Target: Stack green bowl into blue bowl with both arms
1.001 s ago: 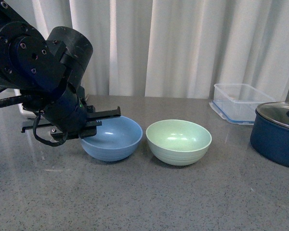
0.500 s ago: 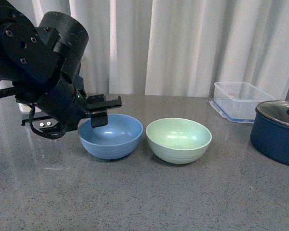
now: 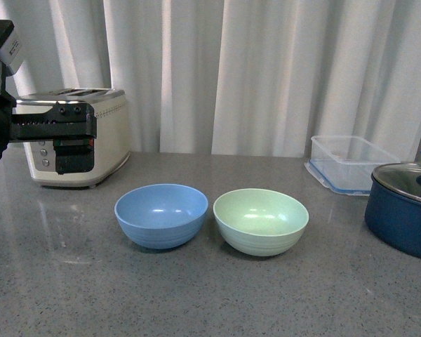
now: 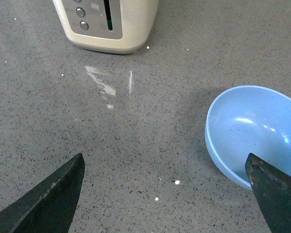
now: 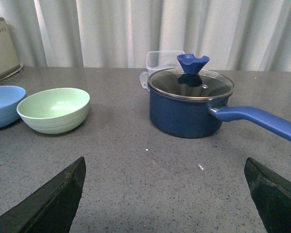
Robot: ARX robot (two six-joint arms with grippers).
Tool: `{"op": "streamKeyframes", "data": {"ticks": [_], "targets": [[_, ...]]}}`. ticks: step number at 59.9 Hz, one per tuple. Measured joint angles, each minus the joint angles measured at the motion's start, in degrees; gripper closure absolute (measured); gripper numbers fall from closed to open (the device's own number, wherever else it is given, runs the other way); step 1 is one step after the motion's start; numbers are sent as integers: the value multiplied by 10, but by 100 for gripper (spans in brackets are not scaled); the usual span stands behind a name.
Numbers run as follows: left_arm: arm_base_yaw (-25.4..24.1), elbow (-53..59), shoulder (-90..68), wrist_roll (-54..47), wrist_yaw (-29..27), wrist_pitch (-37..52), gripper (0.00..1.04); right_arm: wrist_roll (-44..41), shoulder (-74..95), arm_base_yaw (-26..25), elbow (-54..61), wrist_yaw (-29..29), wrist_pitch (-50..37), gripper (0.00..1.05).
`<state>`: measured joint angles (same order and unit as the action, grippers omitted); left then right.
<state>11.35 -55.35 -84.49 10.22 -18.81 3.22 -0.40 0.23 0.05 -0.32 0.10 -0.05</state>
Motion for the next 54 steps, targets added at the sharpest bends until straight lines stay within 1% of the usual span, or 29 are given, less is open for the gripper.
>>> {"op": "streamKeyframes", "data": {"ticks": [11,13,14,15,16,17,18,20,21,23,25,30,33,34,37,38,40,42,48,49,51,54], "targets": [[0,5,-2,-15,4,7,7,0,0,0,0,0,0,10],[-5,27,-1,-30,31,64,12,0,0,0,0,0,0,10],[-7,48,2,-38,46,117,15,0,0,0,0,0,0,10],[-10,75,6,-54,72,180,20,0,0,0,0,0,0,10],[-11,80,7,-54,76,193,21,0,0,0,0,0,0,10],[-13,109,13,-63,89,250,25,0,0,0,0,0,0,10],[-15,120,15,-66,92,270,27,0,0,0,0,0,0,10],[-19,162,28,-75,101,339,34,0,0,0,0,0,0,10],[-21,171,31,-78,102,352,36,0,0,0,0,0,0,10],[-26,205,47,-84,108,395,43,0,0,0,0,0,0,10],[-31,225,61,-87,110,415,48,0,0,0,0,0,0,10],[-41,269,96,-91,116,438,63,0,0,0,0,0,0,10],[-48,299,117,-93,122,445,73,0,0,0,0,0,0,10],[-49,302,118,-93,122,446,74,0,0,0,0,0,0,10],[-54,333,137,-95,130,449,86,0,0,0,0,0,0,10],[-55,335,139,-95,131,450,87,0,0,0,0,0,0,10],[-58,355,153,-96,134,451,95,0,0,0,0,0,0,10],[-60,366,163,-97,138,452,100,0,0,0,0,0,0,10],[-72,416,218,-98,147,452,101,0,0,0,0,0,0,10],[-76,425,228,-98,152,451,101,0,0,0,0,0,0,10],[-95,438,246,-99,181,447,101,0,0,0,0,0,0,10],[-106,453,267,-99,185,440,101,0,0,0,0,0,0,10]]}}
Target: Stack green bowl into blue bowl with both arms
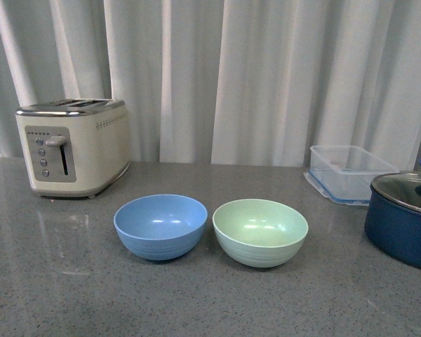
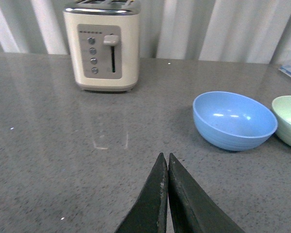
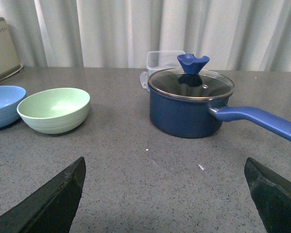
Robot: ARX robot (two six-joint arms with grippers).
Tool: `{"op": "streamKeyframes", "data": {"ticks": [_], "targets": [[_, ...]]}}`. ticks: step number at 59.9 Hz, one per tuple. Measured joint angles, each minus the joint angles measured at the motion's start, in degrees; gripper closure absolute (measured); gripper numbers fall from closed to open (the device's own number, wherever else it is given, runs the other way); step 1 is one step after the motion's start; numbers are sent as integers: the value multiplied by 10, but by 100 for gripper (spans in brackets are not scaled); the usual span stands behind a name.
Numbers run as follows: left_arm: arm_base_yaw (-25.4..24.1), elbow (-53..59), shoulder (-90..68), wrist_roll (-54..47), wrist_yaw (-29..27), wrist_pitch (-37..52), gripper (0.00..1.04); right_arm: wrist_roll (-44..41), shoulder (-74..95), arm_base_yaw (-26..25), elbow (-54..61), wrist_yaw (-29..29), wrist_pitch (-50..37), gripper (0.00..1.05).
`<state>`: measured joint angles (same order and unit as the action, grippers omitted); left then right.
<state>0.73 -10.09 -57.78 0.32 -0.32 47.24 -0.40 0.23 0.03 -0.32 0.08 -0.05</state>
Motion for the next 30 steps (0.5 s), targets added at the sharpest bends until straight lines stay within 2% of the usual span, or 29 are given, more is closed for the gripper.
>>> {"op": "streamKeyframes", "data": {"ticks": [24,30], "targets": [[-6,64,147,0,1,-83,101,0,0,0,0,0,0,10],[-6,87,157,0,2,-64,101,0,0,0,0,0,0,10]]}}
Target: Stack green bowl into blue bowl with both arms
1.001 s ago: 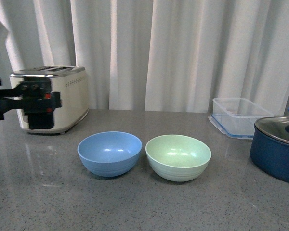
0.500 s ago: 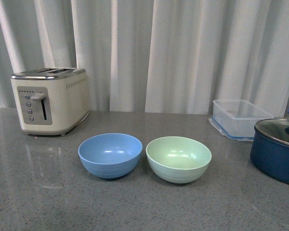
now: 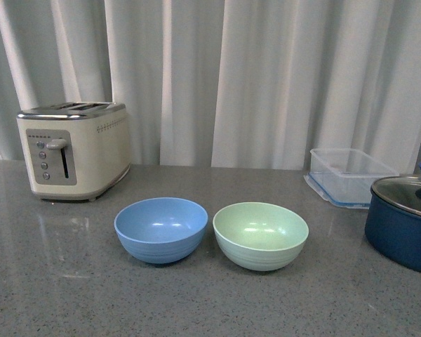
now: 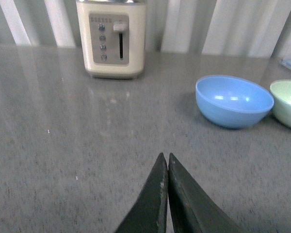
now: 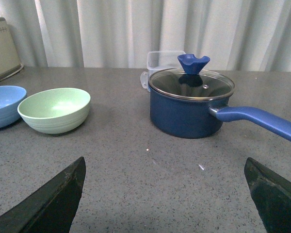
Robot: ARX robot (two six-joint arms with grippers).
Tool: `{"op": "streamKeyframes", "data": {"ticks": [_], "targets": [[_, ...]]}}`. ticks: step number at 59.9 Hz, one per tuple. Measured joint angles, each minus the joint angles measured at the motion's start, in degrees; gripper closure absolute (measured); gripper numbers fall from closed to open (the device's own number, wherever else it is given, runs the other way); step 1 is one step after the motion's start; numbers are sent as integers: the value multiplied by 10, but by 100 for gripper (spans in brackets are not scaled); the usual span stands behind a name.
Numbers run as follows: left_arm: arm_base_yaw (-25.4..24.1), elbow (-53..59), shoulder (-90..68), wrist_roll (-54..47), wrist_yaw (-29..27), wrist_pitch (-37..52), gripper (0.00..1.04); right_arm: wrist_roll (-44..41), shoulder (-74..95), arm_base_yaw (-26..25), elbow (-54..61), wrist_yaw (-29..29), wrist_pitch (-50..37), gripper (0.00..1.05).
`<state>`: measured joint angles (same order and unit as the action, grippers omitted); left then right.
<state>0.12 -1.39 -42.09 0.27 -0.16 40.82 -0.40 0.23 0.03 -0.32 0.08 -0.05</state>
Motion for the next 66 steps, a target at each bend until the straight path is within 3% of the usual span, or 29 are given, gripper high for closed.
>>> {"op": "streamKeyframes", "data": {"ticks": [27,66], "targets": [[0,2,171,0,0,-159,101,0,0,0,0,0,0,10],[0,2,310,0,0,-295,101,0,0,0,0,0,0,10]]}}
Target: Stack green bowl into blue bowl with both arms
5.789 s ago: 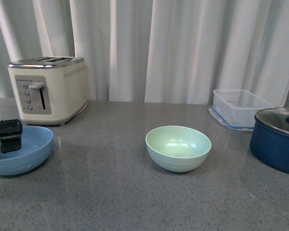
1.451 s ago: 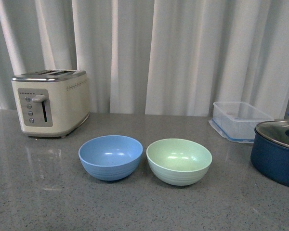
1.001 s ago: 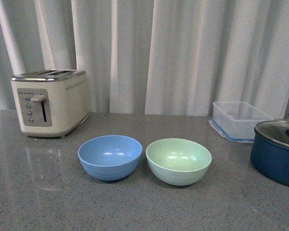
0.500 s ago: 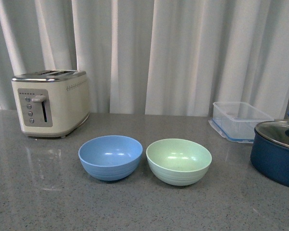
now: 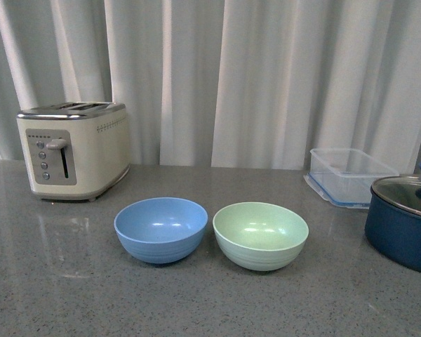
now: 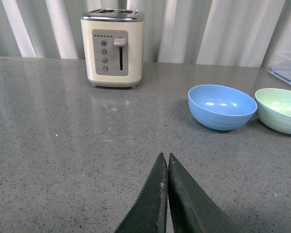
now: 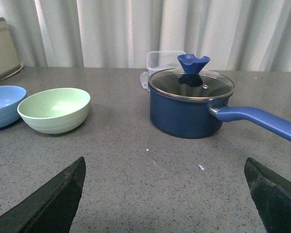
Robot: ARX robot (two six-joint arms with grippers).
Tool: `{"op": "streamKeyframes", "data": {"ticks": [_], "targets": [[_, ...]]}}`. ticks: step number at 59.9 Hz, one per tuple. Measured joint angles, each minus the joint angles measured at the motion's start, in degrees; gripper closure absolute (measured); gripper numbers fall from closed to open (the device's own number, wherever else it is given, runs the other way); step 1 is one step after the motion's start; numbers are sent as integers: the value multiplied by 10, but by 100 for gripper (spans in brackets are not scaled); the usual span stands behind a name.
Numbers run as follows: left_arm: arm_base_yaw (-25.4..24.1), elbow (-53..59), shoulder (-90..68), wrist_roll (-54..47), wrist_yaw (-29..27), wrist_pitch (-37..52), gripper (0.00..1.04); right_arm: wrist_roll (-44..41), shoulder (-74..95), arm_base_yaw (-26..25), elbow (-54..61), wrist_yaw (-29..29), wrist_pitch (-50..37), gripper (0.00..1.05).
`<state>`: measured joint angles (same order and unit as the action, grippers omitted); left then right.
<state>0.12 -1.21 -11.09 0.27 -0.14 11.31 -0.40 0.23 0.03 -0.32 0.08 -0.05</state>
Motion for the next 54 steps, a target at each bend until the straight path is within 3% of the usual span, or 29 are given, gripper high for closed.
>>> {"op": "streamKeyframes", "data": {"ticks": [6,12,23,35,42,44,54], "targets": [[0,0,17,0,0,-17,101,0,0,0,0,0,0,10],[0,0,89,0,0,-106,101,0,0,0,0,0,0,10],[0,0,109,0,0,-113,98,0,0,0,0,0,0,10],[0,0,109,0,0,-113,62,3,5,0,-2,0,6,10],[0,0,109,0,1,-113,41,52,231,21,-154,0,289,10],[0,0,109,0,1,-113,35,57,291,30,-186,-1,328,10],[0,0,109,0,1,-113,7,60,536,90,-337,-15,306,10]]}}
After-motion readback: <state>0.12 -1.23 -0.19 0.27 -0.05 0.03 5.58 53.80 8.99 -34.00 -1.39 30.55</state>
